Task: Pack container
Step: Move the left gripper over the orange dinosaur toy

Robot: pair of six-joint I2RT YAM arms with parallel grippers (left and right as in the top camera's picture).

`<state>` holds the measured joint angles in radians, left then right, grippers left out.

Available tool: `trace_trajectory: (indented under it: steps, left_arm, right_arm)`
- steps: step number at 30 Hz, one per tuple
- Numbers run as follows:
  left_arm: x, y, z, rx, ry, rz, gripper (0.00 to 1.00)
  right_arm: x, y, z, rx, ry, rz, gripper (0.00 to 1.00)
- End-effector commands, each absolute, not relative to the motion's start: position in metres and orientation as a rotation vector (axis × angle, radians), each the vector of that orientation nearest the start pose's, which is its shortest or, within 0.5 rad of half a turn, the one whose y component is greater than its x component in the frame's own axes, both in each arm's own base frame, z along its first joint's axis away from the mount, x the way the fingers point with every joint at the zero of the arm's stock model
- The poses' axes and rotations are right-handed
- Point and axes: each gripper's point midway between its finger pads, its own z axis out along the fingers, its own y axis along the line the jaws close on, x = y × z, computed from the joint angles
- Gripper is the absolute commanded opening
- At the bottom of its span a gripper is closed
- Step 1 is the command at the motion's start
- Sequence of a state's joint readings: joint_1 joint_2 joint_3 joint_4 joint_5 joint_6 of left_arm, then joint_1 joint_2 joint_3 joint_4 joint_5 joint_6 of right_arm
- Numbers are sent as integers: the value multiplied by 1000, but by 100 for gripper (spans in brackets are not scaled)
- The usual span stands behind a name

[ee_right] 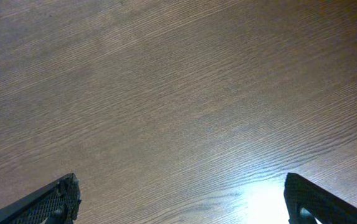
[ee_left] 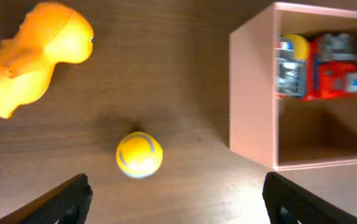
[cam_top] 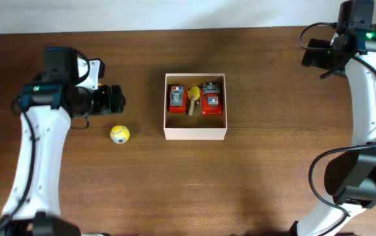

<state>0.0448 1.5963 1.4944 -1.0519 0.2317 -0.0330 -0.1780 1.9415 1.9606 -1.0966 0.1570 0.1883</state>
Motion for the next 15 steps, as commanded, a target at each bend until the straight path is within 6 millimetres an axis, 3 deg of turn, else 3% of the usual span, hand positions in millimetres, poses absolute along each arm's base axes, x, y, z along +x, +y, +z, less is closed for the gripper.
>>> trace_trajectory:
  steps: [1,4,8,11,15]
  left_arm:
    - [400,-1,168,-306,2719,-188,89]
    - [424,10,154,-479,2660,-145,92]
    - [459,12,143,-503,2571,-164,92]
    - [477,26,133,-522,2524,-75,92]
    - [475,52,118,-684,2495,97,82]
  right_arm:
    - [462,-114,206,555,2589,-214,99]
    - [462,-114,206,555,2589,-214,99]
    - [462,-114,206,555,2589,-214,99]
    - [462,-114,206,555,2589,-214,99]
    - [462,-114,206,555,2589,-214,99]
